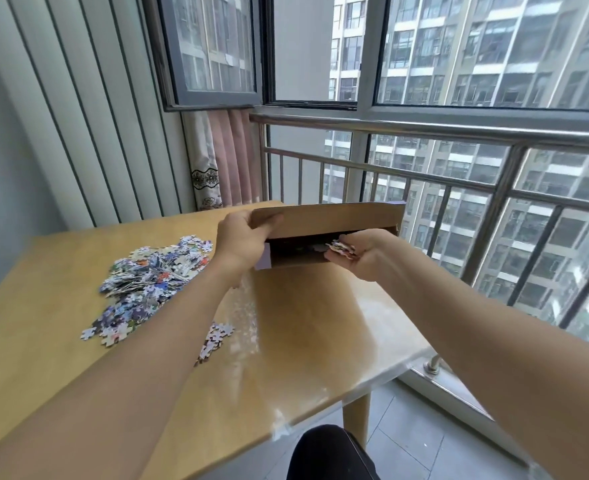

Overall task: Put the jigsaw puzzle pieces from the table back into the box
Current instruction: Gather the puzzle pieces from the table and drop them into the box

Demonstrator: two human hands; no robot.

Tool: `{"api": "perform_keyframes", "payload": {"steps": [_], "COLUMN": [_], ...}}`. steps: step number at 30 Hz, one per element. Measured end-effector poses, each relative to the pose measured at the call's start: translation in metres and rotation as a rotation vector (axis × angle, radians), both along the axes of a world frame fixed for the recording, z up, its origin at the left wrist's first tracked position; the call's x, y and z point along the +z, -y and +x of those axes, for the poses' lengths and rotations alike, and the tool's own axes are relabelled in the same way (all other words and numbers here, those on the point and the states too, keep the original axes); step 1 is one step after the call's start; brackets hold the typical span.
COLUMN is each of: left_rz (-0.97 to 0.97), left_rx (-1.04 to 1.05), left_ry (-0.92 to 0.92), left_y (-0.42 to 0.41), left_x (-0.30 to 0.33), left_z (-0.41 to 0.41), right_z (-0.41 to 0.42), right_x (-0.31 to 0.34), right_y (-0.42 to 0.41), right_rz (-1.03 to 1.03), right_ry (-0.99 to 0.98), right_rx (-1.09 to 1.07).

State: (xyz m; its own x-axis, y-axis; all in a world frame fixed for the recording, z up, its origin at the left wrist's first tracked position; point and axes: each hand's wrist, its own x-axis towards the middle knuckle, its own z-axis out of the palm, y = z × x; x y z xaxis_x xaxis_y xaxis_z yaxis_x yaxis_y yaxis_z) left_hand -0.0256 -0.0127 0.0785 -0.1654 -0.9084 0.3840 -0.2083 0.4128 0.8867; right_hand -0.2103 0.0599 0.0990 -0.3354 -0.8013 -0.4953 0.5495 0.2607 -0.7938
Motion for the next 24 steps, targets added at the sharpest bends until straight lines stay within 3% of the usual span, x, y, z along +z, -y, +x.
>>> {"api": "perform_keyframes", "payload": {"steps": [8,11,16,17,21,22,24], "left_rz": [0.068,0.077,0.107,0.112,0.097,0.091,0.061], "left_rx": [-0.116,-0.123,-0.106,-0.107,-0.116,-0.111,-0.114], "left_ry": [-0.140,-0.170,-0.244,-0.254,-0.258,-0.260,-0.283], "left_y": [0.008,0.010,0.015,0.015,0.009,0.009,0.008], "left_x": [0.014,0.016,0.016,0.016,0.016,0.017,0.018], "left_z": [0.002,0.005,0.015,0.015,0.011,0.011,0.012], "right_z": [0.012,0.012,0.004,0.001,0.001,0.002,0.002], "right_x": [0.015,0.022,0.025,0.017,-0.006,-0.009,-0.010], "right_y": [0.024,0.029,0.014,0.010,-0.009,-0.009,-0.008], "right_rz": [-0.204,-0.260,-0.193,-0.216,-0.242,-0.209,-0.209], "right_ry": [0.332,0.338,-0.322,-0.555,-1.854,-2.068,-2.240], "right_rx": [-0.305,-0.239,0.123,0.170,0.556,0.532,0.340]}}
